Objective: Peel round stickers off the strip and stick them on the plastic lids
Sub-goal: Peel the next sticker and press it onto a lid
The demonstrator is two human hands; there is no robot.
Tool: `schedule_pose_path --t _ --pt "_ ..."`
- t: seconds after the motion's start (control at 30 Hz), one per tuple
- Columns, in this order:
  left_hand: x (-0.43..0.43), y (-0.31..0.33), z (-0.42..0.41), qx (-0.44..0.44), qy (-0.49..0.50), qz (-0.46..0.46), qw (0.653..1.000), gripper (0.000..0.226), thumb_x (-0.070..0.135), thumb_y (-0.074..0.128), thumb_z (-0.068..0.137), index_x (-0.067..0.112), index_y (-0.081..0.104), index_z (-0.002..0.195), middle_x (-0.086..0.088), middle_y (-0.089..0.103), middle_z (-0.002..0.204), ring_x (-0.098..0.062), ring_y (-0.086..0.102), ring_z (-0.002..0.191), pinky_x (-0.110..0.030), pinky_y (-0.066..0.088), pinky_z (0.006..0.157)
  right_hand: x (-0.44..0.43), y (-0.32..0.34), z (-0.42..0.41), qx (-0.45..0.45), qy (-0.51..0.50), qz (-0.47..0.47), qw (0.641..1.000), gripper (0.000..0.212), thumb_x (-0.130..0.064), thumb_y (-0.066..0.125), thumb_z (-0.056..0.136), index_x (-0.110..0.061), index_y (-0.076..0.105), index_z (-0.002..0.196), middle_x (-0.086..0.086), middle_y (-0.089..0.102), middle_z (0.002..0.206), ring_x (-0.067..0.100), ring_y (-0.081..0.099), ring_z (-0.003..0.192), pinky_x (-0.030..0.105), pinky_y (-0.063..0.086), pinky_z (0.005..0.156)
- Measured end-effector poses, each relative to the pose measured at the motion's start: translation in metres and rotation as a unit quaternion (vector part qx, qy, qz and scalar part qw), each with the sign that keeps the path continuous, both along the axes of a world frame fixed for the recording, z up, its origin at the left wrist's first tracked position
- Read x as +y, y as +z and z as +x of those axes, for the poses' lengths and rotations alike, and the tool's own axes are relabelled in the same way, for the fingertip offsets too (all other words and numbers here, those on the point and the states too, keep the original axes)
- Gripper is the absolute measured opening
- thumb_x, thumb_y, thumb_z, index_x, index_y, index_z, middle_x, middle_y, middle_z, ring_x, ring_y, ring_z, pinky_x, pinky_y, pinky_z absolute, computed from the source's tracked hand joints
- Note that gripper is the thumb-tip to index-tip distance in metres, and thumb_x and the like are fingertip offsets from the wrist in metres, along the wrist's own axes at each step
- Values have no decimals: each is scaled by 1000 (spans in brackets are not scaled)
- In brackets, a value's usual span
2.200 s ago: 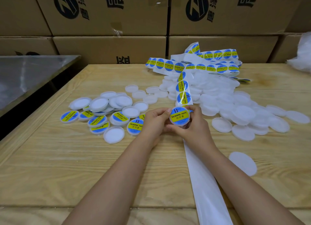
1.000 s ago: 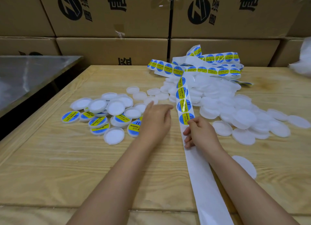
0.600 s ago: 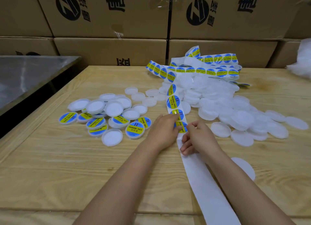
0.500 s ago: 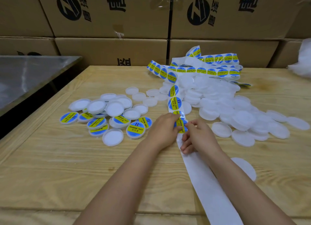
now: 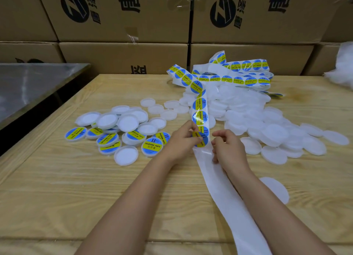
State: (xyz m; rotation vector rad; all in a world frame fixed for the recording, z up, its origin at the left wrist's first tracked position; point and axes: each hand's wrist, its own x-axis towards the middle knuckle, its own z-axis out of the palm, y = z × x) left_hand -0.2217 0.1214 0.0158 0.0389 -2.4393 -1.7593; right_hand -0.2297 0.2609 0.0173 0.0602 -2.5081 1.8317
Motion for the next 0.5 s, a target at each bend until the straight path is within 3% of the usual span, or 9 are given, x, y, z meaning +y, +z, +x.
schedule_pose_path --t 0.13,0.2,0.3,0.43,0.5 --pt "-3 9 1 -13 -51 101 994 13 12 57 66 20 47 65 -4 55 71 -17 54 76 -28 37 69 0 3 3 17 23 37 999 19 -11 42 87 -21 59 87 -6 60 75 18 53 63 34 46 64" --pt "-4 10 1 -13 -58 127 990 8 12 53 60 17 48 63 -6 53 74 -20 54 89 -30 37 75 0 4 5 15 22 33 999 20 -12 41 88 -18 60 88 -6 59 73 21 52 65 32 44 66" --pt "-6 13 0 -21 -74 168 983 5 9 48 56 9 49 61 -12 55 79 -22 55 101 -21 42 75 -1 6 7 29 29 54 998 23 -12 39 90 -15 62 90 -6 56 70 19 51 64 29 39 60" --pt "-9 17 2 -35 -90 210 973 9 13 44 57 8 51 58 -7 61 67 -23 57 104 -20 45 79 -1 7 6 49 30 75 996 34 -19 38 94 8 59 90 24 59 83 24 46 64 33 34 61" --pt "-9 18 3 -33 -92 223 970 13 13 44 59 7 54 63 -9 59 75 -24 55 100 -21 45 79 -1 6 6 64 24 79 995 36 -20 38 96 10 55 83 26 54 76 25 43 65 33 31 61"
